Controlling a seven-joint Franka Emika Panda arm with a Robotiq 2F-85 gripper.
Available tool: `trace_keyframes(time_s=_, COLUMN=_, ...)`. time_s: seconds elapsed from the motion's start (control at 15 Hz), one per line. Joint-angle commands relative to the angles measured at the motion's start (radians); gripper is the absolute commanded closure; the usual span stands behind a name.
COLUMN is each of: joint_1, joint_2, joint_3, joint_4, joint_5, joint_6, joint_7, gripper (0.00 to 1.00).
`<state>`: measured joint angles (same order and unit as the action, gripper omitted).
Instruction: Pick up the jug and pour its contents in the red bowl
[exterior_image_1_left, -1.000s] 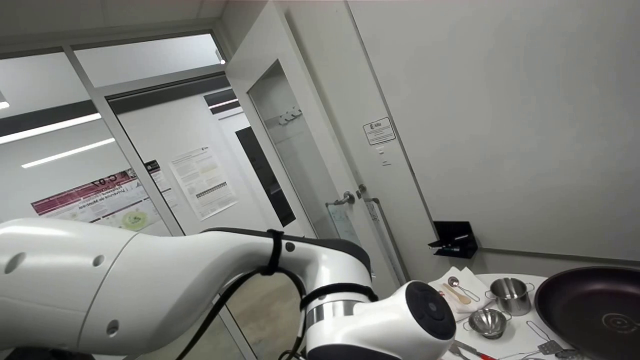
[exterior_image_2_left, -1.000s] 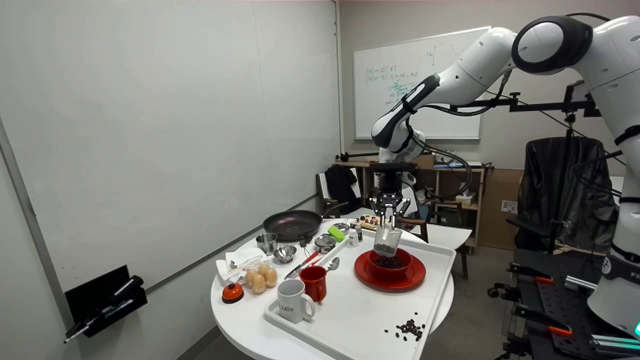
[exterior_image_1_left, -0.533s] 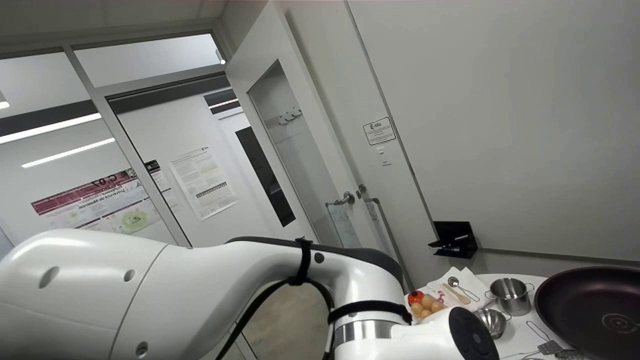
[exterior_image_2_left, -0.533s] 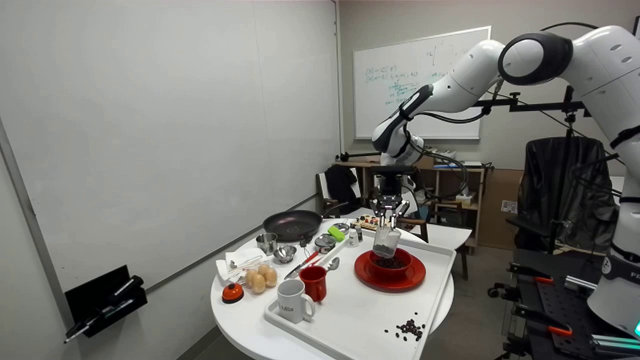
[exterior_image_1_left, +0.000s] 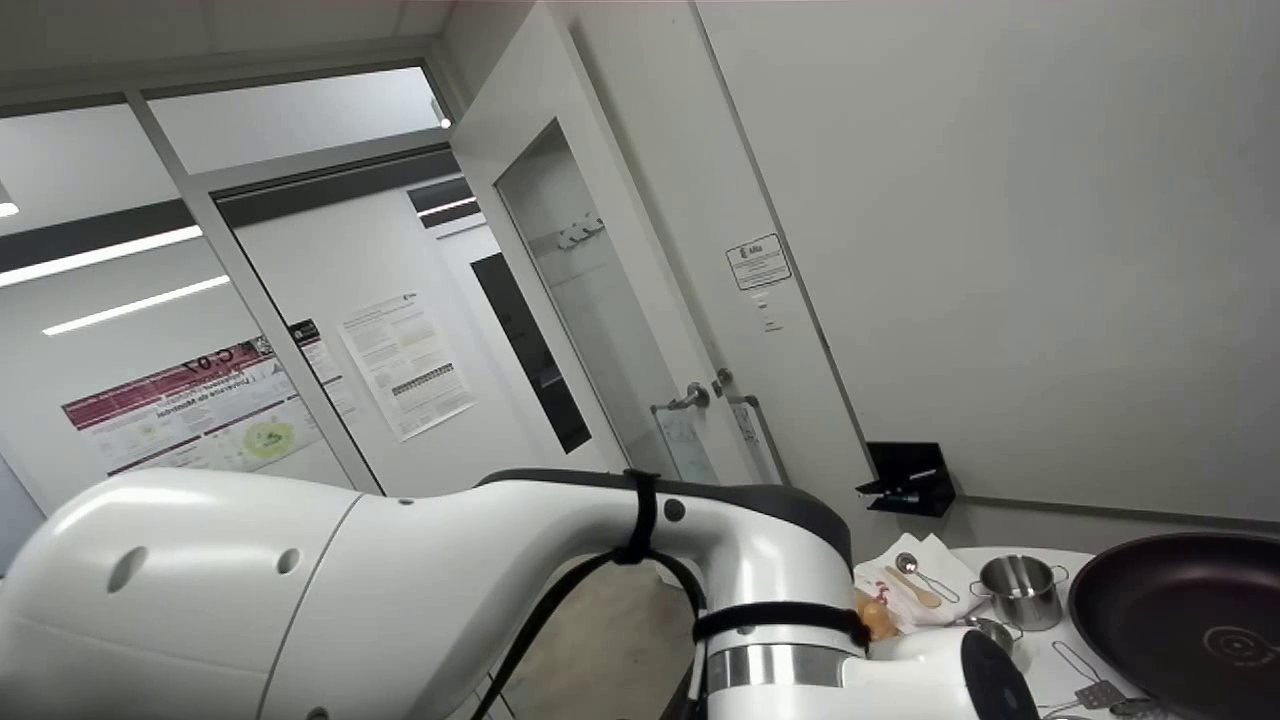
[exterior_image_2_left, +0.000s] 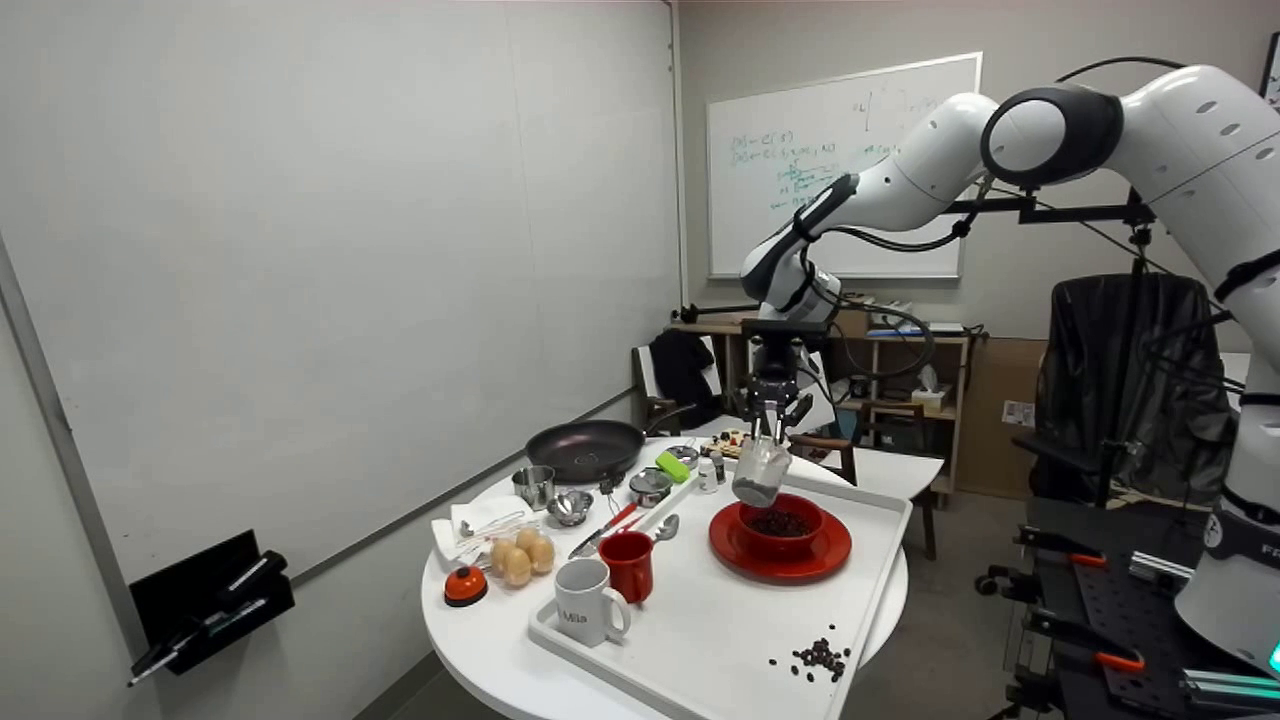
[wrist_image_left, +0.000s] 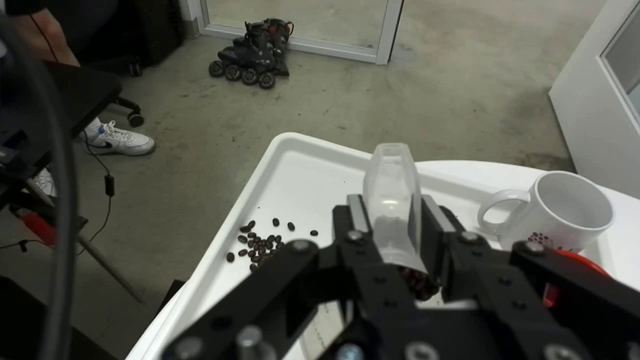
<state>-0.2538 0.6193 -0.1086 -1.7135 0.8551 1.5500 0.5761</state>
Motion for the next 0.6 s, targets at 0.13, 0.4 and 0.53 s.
trace_keyframes(time_s=0.13, joint_1=-0.028, joint_2=0.051, joint_3=-0.028, joint_4=0.074, joint_5=0.064, joint_6=-0.121, joint_7=-0.054, gripper=0.93)
trace_keyframes(time_s=0.4, joint_1=-0.036, joint_2=0.067, joint_3=-0.044, joint_4=0.085, joint_5=0.086, joint_6=-0.153, joint_7=-0.068, gripper=0.93)
trace_keyframes(time_s=0.53, joint_1=-0.04, joint_2=0.076, joint_3=-0.048, joint_4=0.095, joint_5=0.094, joint_6=-0.176, joint_7=-0.069, gripper=0.93)
